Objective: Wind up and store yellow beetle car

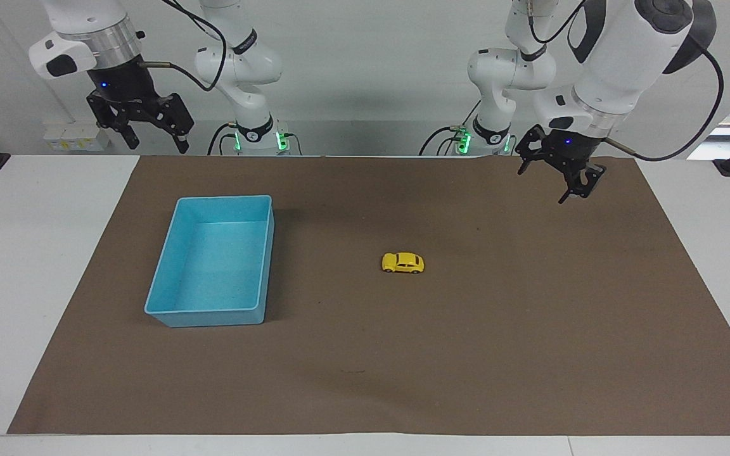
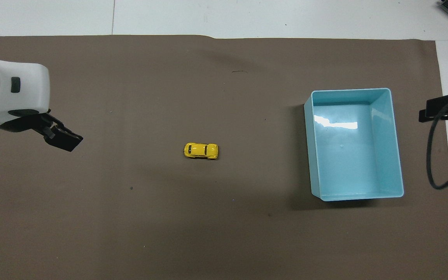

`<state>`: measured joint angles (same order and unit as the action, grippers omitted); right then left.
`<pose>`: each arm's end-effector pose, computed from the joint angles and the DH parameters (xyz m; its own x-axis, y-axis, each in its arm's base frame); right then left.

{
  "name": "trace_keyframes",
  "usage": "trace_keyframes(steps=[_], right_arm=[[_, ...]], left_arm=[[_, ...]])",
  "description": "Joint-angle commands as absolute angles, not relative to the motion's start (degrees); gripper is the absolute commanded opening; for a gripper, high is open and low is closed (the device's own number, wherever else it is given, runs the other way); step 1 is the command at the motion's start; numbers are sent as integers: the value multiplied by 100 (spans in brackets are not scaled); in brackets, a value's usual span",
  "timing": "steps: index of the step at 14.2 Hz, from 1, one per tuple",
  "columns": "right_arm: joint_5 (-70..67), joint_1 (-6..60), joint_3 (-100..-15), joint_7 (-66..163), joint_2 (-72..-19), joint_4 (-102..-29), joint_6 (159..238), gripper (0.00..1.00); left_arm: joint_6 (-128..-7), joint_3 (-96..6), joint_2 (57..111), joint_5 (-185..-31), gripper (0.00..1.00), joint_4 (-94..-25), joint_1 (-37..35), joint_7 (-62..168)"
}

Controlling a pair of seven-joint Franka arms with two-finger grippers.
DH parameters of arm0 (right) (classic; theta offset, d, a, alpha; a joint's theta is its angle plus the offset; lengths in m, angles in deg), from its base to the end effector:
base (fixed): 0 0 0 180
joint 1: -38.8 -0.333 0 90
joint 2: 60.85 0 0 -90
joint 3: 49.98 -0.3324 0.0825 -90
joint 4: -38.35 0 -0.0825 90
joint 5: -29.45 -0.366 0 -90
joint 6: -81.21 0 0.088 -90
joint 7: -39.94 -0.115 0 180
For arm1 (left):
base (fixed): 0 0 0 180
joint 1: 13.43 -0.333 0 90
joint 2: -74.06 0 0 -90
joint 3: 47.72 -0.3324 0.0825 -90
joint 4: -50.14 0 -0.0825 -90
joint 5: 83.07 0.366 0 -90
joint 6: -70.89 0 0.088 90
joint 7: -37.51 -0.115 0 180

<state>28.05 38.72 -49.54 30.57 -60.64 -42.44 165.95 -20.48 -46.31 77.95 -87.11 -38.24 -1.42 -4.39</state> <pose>0.5276 -0.0003 0.6949 0.9841 -0.1667 0.0605 -0.1649 -0.9857 -0.0344 0.5430 -0.1372 0.6109 0.5714 -0.8198 0.0364 -0.8200 -0.5687 0.0642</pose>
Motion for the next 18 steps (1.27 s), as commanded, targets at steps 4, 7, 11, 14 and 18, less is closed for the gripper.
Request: trace_keyframes(steps=[4, 7, 11, 14, 18], right_arm=[[2751, 3950, -4998, 3019, -6111, -4224, 16497, 100], [2751, 3950, -4998, 3019, -6111, -4224, 16497, 100], [2751, 3950, -4998, 3019, -6111, -4224, 16497, 100], [2751, 3941, -4998, 3019, -6111, -4224, 16497, 100], [2751, 3950, -4998, 3019, -6111, -4224, 16497, 100]], left_arm=[[-3130, -4711, 8100, -8800, 100, -4371, 423, -1432], [-3720, -4711, 8556, -8914, 100, -4442, 686, -1768], [-4702, -4711, 8953, -8914, 100, -4959, 1222, -1777], [-5319, -4720, 8997, -8905, 100, -5479, 1583, -1742], [-5794, -4755, 9312, -8835, 100, -5620, 2074, -1716]])
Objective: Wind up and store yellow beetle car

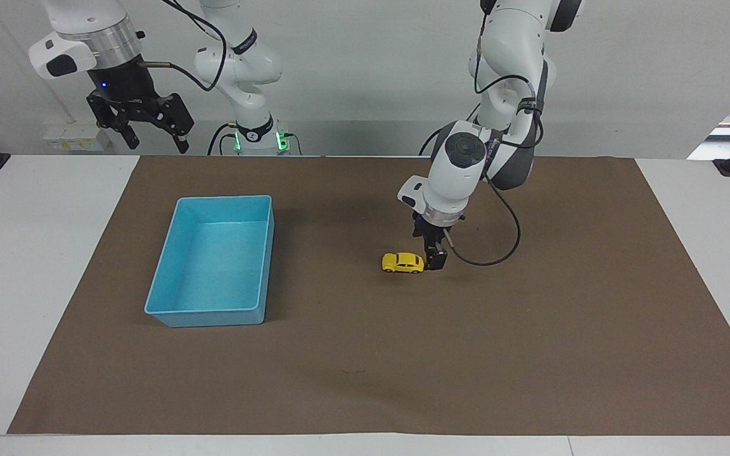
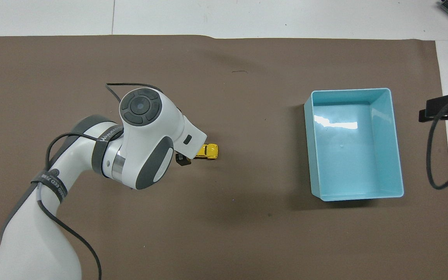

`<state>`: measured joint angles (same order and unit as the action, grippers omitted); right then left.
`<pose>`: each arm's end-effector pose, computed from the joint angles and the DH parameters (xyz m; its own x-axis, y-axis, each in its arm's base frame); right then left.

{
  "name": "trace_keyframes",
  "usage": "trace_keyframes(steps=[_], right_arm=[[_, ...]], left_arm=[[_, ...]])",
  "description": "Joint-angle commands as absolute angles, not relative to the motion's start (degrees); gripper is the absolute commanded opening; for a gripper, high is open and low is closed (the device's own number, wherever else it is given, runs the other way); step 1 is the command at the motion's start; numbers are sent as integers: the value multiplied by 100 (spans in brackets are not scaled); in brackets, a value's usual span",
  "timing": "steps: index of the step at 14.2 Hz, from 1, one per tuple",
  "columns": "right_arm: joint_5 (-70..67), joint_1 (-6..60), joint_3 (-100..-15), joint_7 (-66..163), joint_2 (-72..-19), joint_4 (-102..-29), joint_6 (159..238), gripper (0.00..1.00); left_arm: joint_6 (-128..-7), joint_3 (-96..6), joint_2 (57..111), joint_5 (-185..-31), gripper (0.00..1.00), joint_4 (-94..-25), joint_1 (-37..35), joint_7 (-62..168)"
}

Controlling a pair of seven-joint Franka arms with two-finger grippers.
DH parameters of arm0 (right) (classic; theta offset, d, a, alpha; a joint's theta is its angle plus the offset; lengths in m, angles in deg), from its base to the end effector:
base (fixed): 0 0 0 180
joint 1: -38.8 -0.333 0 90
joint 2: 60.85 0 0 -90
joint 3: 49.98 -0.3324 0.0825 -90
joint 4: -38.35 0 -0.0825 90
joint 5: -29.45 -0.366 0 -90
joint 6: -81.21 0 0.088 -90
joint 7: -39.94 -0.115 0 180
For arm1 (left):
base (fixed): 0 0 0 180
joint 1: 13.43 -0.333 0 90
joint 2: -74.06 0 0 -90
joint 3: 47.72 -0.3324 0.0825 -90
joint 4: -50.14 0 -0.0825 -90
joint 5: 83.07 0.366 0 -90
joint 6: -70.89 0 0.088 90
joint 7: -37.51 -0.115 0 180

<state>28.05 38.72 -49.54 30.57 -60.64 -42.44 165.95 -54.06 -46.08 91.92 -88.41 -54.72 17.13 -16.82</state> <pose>0.5276 -0.0003 0.6949 0.9841 -0.1667 0.0605 -0.1649 -0.9857 -0.0344 0.5278 -0.3357 0.3844 0.1143 -0.9892 0.0920 -0.9934 -0.1128 0.0211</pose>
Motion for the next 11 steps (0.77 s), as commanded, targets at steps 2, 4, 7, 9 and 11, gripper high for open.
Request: trace_keyframes(steps=[2, 4, 7, 9, 11], right_arm=[[2751, 3950, -4998, 3019, -6111, -4224, 16497, 100], [2751, 3950, -4998, 3019, -6111, -4224, 16497, 100], [2751, 3950, -4998, 3019, -6111, -4224, 16497, 100], [2751, 3950, -4998, 3019, -6111, -4224, 16497, 100], [2751, 3950, -4998, 3019, -6111, -4224, 16497, 100]], left_arm=[[-5953, -4755, 9506, -8835, 100, -5629, 2138, -1550], [-6076, -4755, 9577, -8835, 100, -5708, 2243, -1373], [-6174, -4763, 9577, -8826, 100, -5805, 2234, -1373], [-6165, -4764, 9569, -8713, 81, -5814, 2243, -1303], [-6165, -4764, 9569, -8493, 0, -5805, 2226, -1180]])
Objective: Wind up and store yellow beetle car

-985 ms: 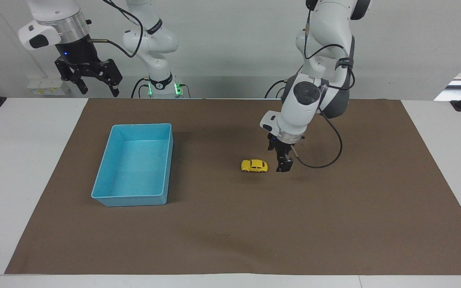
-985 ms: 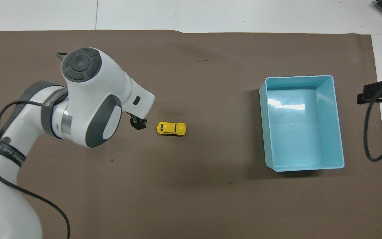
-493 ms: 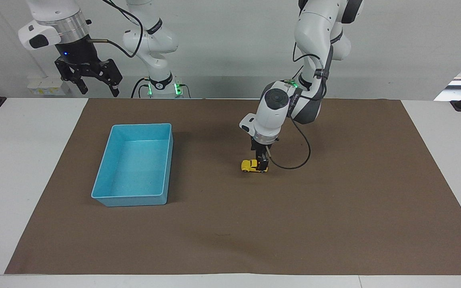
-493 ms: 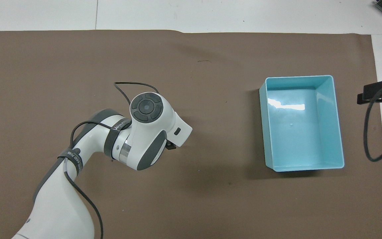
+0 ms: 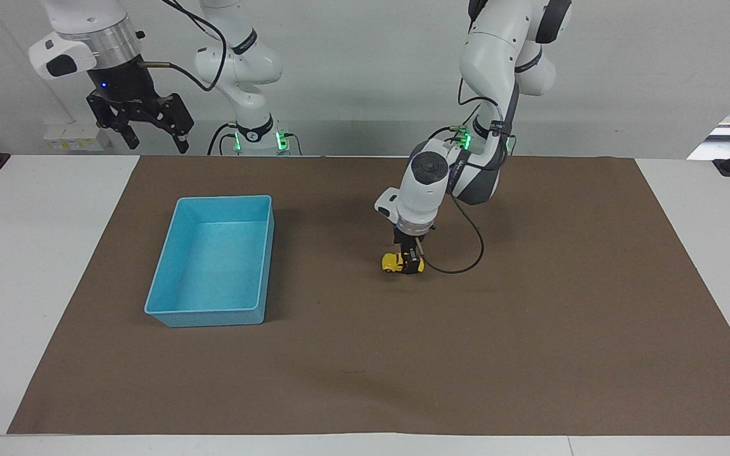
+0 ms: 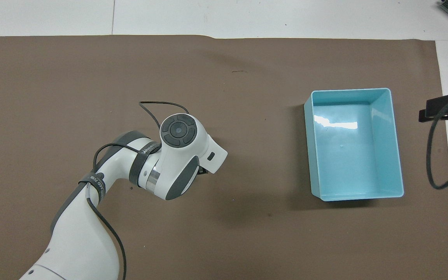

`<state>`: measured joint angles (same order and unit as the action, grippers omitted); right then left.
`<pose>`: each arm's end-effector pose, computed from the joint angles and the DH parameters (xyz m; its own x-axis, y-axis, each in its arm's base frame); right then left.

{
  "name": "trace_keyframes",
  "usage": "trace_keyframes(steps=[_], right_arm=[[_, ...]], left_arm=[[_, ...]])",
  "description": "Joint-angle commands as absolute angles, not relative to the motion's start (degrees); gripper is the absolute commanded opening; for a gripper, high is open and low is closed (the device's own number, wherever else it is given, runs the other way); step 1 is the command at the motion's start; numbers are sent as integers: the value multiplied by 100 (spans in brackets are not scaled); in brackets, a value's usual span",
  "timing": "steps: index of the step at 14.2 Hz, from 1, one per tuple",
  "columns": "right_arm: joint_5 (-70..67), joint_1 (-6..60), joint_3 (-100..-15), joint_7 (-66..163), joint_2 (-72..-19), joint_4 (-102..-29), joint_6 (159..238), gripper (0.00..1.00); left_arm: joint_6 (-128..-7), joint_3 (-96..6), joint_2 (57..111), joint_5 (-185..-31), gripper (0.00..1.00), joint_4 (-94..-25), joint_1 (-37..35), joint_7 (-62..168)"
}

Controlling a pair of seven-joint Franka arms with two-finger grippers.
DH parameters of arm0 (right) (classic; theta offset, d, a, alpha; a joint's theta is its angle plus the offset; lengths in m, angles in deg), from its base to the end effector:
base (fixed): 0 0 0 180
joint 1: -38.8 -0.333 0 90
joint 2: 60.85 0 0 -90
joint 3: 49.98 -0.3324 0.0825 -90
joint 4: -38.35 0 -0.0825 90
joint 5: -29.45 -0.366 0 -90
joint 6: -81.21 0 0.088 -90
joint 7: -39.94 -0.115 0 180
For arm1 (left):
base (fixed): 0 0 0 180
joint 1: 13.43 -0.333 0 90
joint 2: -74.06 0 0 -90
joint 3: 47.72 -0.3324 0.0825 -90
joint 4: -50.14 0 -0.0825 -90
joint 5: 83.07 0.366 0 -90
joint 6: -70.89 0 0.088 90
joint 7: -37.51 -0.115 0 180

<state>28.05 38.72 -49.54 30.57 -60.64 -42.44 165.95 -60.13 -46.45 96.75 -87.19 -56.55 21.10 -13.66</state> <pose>0.5276 -0.0003 0.6949 0.9841 -0.1667 0.0605 -0.1649 -0.9857 -0.0344 0.5111 -0.3699 0.3271 0.1014 -0.9926 0.0668 -0.9948 -0.1003 0.0191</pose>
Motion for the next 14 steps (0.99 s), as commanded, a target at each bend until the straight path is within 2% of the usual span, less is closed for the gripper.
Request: trace_keyframes(steps=[1, 6, 14], right_arm=[[2751, 3950, -4998, 3019, -6111, -4224, 16497, 100], [2751, 3950, -4990, 3019, -6111, -4224, 16497, 100], [2751, 3950, -4998, 3019, -6111, -4224, 16497, 100]], left_arm=[[-6156, -4755, 9569, -8457, 0, -5814, 2208, -1179], [-6112, -4763, 9498, -8448, 0, -5814, 2225, -1206], [-6428, -4755, 9384, -8439, 0, -6209, 2050, -1575]])
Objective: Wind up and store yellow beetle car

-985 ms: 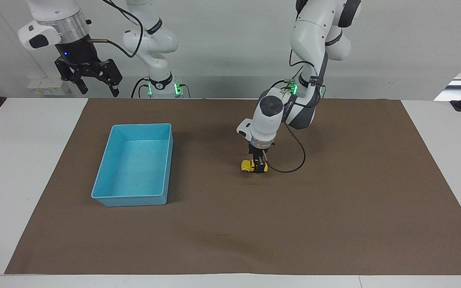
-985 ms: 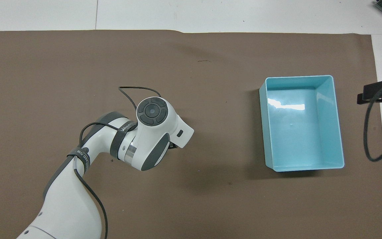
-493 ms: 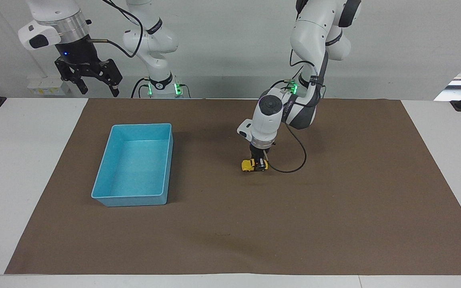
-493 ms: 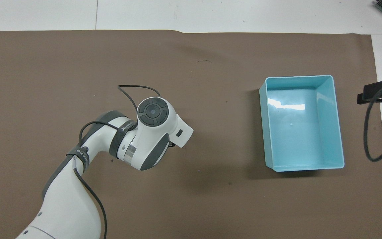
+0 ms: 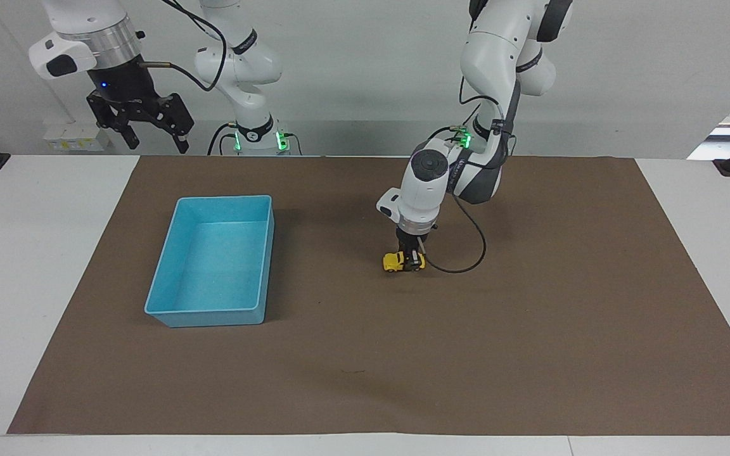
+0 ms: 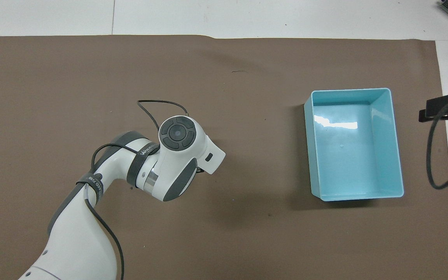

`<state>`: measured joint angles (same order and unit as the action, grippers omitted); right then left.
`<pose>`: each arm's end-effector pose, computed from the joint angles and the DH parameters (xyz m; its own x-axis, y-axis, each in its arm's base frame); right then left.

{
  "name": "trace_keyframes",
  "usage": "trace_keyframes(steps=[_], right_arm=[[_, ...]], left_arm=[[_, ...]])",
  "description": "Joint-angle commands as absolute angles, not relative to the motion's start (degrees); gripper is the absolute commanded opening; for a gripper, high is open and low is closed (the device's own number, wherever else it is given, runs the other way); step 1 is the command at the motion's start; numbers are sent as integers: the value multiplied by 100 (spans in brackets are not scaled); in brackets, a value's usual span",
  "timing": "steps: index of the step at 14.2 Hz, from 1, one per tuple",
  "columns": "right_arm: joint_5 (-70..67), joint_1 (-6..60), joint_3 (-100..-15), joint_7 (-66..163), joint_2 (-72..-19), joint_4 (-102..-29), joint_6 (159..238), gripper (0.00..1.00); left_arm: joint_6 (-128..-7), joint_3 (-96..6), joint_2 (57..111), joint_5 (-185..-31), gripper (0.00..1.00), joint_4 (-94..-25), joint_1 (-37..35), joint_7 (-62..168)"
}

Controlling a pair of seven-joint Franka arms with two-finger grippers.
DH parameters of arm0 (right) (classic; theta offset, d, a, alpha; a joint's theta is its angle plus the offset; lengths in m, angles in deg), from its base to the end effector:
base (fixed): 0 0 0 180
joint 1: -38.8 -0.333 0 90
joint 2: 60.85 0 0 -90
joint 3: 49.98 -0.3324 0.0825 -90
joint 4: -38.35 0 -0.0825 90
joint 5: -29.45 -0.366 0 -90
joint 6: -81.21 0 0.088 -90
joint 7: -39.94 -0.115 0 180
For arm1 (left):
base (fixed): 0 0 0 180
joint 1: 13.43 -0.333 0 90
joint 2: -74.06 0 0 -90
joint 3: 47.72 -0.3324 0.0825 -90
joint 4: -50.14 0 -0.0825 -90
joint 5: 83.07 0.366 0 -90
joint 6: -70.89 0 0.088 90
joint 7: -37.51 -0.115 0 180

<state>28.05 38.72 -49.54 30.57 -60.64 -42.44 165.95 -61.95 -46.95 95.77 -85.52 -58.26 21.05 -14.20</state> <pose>0.5276 -0.0003 0.6949 0.9841 -0.1667 0.0605 -0.1649 -0.9857 -0.0344 0.5110 -0.3617 0.3280 0.0818 -0.9949 0.0587 -0.9965 -0.0828 -0.0136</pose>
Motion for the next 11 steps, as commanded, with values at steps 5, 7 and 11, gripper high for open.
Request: trace_keyframes(steps=[5, 7, 11], right_arm=[[2751, 3950, -4998, 3019, -6111, -4224, 16497, 100], [2751, 3950, -4998, 3019, -6111, -4224, 16497, 100], [2751, 3950, -4990, 3019, -6111, -4224, 16497, 100]], left_arm=[[-6551, -4746, 9375, -8448, 0, -6358, 1743, -1926], [-6569, -4746, 9375, -8439, 0, -6367, 1620, -2101], [-6753, -4746, 9349, -8439, 0, -6543, 1321, -2357]])
